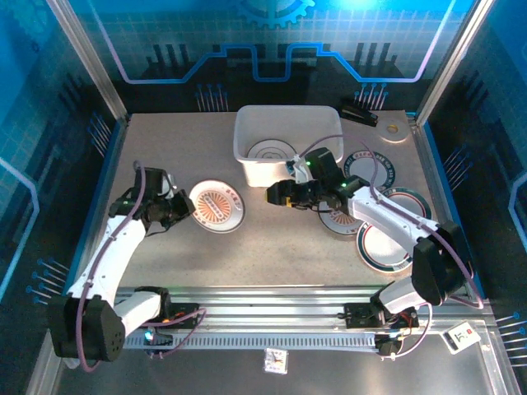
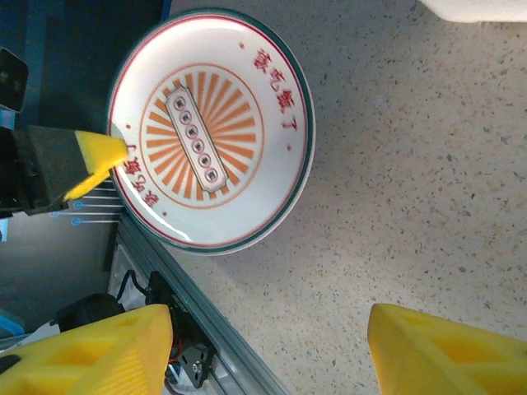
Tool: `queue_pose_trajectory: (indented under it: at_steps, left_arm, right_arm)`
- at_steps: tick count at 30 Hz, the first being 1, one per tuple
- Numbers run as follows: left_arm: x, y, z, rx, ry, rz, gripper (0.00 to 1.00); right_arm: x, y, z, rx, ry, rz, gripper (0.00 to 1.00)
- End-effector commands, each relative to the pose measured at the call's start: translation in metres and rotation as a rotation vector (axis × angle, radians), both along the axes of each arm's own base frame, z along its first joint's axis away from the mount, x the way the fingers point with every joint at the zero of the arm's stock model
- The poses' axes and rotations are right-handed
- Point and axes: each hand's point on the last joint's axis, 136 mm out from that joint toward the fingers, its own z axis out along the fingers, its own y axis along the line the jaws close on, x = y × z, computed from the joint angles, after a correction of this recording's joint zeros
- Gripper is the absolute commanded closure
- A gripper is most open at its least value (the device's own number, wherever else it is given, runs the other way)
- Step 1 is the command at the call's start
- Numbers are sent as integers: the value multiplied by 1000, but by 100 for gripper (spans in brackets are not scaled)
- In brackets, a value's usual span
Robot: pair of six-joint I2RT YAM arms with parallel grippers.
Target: Place the plates into the plastic bin on the countertop
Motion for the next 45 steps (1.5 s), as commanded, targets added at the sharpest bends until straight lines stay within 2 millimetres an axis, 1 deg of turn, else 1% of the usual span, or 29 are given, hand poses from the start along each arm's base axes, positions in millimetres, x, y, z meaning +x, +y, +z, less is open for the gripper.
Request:
queue_pose_trajectory:
  at_steps: [1, 4, 7, 10, 13, 16, 19, 20, 25, 28, 32, 36, 40, 45]
  left_arm:
    - [17, 7, 31, -2, -74, 1, 100]
    - [32, 8, 51, -7, -120, 7, 100]
    - [48, 4, 73, -40, -173, 1, 100]
    - [60, 1, 91, -70, -208, -7, 100]
    - [70, -4, 108, -105, -244, -12, 100]
    - [74, -5, 122, -111, -273, -16, 100]
    - [71, 0, 132, -72, -289, -13, 100]
    - [69, 2, 133, -59, -288, -12, 100]
    - [60, 8, 124, 0, -248, -11, 100]
    - [57, 4, 129, -21, -287, -20, 100]
    - [57, -12, 143, -108, -332, -77, 100]
    - [59, -35, 154, -174, -370, -157, 100]
    - [58, -60, 158, -199, -376, -237, 100]
    - [59, -77, 162, -229, -396, -281, 100]
  right_arm:
    - [5, 1, 40, 37, -79, 25, 35]
    - [10, 2, 57, 62, -106, 28, 35]
    - [18, 4, 74, 117, -119, 30, 35]
    - [27, 7, 91, 148, -137, 34, 35]
    - [36, 12, 106, 164, -163, 45, 35]
    - [43, 19, 112, 191, -164, 52, 35]
    - [50, 25, 111, 201, -154, 59, 36]
    - [51, 27, 110, 203, -151, 63, 36]
    - [54, 33, 103, 210, -131, 72, 37]
    - [55, 35, 101, 213, -126, 77, 38]
    - [55, 38, 102, 233, -130, 85, 40]
    - [57, 38, 97, 232, -124, 84, 43]
    - [61, 36, 91, 232, -121, 67, 45]
    - [65, 26, 86, 221, -120, 34, 48]
